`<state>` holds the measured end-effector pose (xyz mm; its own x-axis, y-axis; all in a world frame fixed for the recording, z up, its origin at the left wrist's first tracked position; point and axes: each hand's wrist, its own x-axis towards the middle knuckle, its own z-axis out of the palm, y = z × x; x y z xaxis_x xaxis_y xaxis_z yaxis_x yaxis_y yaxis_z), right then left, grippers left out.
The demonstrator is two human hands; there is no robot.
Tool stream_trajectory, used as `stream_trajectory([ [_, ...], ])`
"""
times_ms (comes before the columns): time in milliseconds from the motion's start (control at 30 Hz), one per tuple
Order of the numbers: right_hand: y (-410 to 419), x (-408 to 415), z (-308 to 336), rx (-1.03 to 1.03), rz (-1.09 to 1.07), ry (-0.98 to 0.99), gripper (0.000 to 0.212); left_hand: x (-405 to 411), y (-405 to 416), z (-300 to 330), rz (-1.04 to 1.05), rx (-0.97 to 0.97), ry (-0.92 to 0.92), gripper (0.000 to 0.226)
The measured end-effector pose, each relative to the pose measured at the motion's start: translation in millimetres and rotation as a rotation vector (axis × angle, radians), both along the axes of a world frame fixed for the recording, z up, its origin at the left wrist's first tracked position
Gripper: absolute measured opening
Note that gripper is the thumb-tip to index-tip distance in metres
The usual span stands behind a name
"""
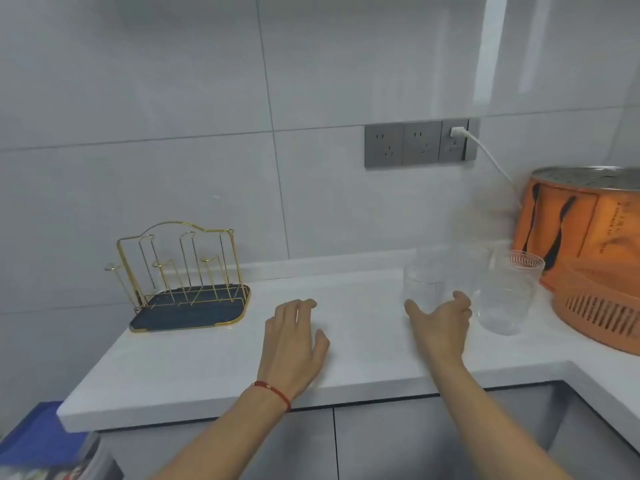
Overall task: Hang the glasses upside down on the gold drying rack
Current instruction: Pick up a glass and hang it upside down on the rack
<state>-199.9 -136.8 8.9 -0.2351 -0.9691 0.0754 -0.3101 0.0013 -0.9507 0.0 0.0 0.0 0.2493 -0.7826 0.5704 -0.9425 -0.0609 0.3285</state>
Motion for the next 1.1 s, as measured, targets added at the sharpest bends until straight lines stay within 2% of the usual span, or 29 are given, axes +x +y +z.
stream_trajectory([
  [133, -22.6, 4.2, -8.0, 0.007, 0.017, 0.147, 0.091, -0.4, -5.0, -17.4, -0.041, 0.012, 0.202, 0.044],
  [233, -27.9, 6.8, -17.1, -0.041, -0.023, 0.220, 0.085, 4.2, -12.0, -23.9, -0.055, 0.039, 0.257, 0.044],
  [300, -25.5, 5.0, -18.3, -0.082, 0.032, 0.240, 0.084, 6.7, -12.9, -22.2, -0.060, 0.028, 0.301, 0.044],
  [400, -11.9, 8.8, -12.1, -0.199, 0.261, 0.235, 0.082, 7.4, -12.4, -18.3, -0.081, 0.009, 0.383, 0.051],
  [567, 34.5, 53.5, 8.5, -0.353, 0.695, 0.217, 0.082, 7.3, -10.9, 21.0, -0.279, -0.081, 0.933, 0.081],
  [667, 46.8, 81.9, 17.4, -0.332, 0.877, 0.097, 0.083, 27.6, -7.1, 34.0, -0.200, -0.195, 1.051, 0.081],
  [767, 47.5, 106.3, 28.6, -0.096, 1.039, -0.162, 0.055, 57.4, 4.9, 36.1, -0.236, -0.286, 1.219, 0.074],
  [833, 44.6, 124.3, 37.7, -0.018, 1.108, -0.204, 0.042, 77.7, 12.4, 36.4, -0.251, -0.222, 1.256, 0.074],
  [900, 39.2, 141.3, 50.9, -0.062, 1.086, -0.168, 0.034, 98.3, 17.3, 36.9, -0.188, -0.144, 1.184, 0.067],
  [933, 36.6, 149.3, 59.3, -0.107, 1.042, -0.131, 0.029, 109.8, 20.6, 35.7, -0.089, -0.125, 1.054, 0.062],
  [967, 32.5, 157.7, 69.7, -0.163, 0.979, -0.092, 0.026, 123.3, 24.0, 32.0, 0.047, -0.115, 0.856, 0.055],
  [1033, 23.9, 176.5, 94.7, -0.277, 0.846, -0.059, 0.036, 154.1, 32.1, 16.6, 0.336, -0.033, 0.352, 0.038],
  [1067, 18.1, 188.0, 107.5, -0.312, 0.797, -0.066, 0.046, 165.8, 35.8, 8.4, 0.433, 0.030, 0.159, 0.032],
  [1100, 11.7, 201.2, 120.0, -0.332, 0.774, -0.079, 0.053, 175.1, 37.3, 0.7, 0.488, 0.080, 0.045, 0.028],
])
